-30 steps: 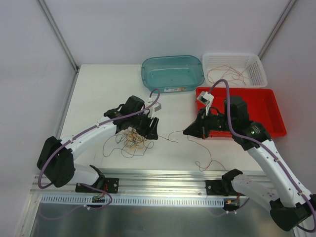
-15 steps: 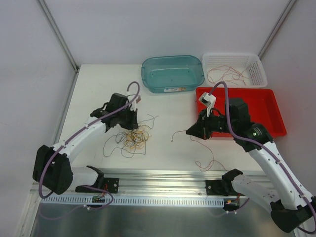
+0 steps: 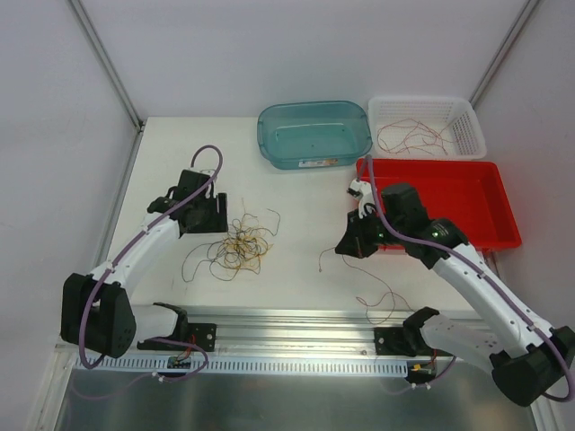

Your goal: Untangle the cables

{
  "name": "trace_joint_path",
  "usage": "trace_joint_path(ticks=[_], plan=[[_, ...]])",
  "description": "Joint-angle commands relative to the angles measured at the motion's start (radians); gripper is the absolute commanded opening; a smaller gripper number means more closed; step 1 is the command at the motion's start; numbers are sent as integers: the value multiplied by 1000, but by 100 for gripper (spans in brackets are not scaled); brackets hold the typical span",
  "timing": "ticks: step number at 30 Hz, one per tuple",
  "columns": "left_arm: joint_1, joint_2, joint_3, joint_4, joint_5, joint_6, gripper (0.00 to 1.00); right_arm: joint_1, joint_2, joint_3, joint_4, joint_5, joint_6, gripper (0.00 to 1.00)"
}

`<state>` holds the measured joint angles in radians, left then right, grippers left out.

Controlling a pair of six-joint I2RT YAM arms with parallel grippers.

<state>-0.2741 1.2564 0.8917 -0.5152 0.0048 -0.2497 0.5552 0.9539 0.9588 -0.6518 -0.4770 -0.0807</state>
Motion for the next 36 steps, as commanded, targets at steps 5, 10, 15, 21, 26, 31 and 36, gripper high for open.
trace_joint_path(ticks=[5, 10, 15, 21, 26, 31, 36], plan=[[1, -121, -72, 29, -77, -26, 88, 83, 192, 187, 171, 69, 52, 1], [1, -176, -73, 40, -149, -46, 98, 117, 383, 549, 262, 97, 39, 1], [1, -233, -89, 46, -207, -66, 99, 133, 427, 721, 435, 141, 52, 1], [3, -235, -88, 53, -186, -65, 99, 141, 369, 577, 455, 156, 68, 1], [1, -236, -91, 52, -163, -69, 99, 147, 299, 177, 449, 227, 116, 2], [3, -255, -102, 50, -124, -48, 99, 158, 289, -40, 469, 248, 174, 1], [3, -273, -135, 52, -85, -27, 99, 160, 295, -138, 439, 285, 185, 1]])
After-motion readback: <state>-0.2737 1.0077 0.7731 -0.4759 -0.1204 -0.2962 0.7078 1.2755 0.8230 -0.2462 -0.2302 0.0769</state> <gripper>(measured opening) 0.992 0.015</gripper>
